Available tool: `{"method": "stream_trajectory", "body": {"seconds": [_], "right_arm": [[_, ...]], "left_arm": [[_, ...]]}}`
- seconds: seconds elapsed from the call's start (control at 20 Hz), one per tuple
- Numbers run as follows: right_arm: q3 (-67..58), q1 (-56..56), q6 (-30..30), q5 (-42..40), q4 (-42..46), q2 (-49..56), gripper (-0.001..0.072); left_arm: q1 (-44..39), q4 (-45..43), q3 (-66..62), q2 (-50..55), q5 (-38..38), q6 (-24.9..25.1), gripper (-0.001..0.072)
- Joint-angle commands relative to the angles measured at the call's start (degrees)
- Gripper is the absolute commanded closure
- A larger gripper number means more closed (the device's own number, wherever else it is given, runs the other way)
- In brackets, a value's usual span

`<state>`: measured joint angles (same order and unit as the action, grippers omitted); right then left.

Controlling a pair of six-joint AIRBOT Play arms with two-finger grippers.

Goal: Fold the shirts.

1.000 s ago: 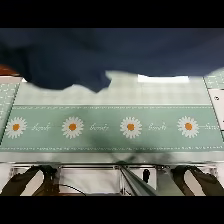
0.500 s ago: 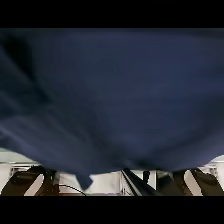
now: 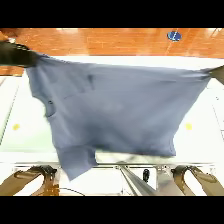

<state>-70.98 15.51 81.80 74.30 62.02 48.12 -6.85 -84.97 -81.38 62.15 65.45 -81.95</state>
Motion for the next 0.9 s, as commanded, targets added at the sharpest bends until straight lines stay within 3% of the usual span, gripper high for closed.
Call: {"method": "stream_trajectory", "body": {"seconds": [0.0,0.25,0.45,0.6,0.85], "right_arm": [[4.61,-0.02,-4.2,-11.69,-3.63,13.03,0.0687],[-5.68,-0.04,-7.48,-18.45,-13.27,37.24,0.0687],[-17.46,-0.37,-2.32,-18.14,-13.92,51.08,0.0687],[-22.51,-1.49,-0.79,-17.2,-13.9,56.57,0.0687],[-23.08,0.04,-1.09,-11.69,-13.57,56.76,0.0687]], "left_arm": [[-0.04,-0.13,-0.35,15.23,-11.5,-1.6,0.0691],[-0.28,-0.04,-13.0,33.59,-16.15,-11.02,0.0691],[-0.31,1.42,-19.26,42.14,-17.16,-15.23,0.0691],[-0.31,6.58,-19.47,45.4,-15.54,-15.21,0.0691],[2.03,7.1,-20.65,44.19,-8.94,-12.0,0.0691]]}}
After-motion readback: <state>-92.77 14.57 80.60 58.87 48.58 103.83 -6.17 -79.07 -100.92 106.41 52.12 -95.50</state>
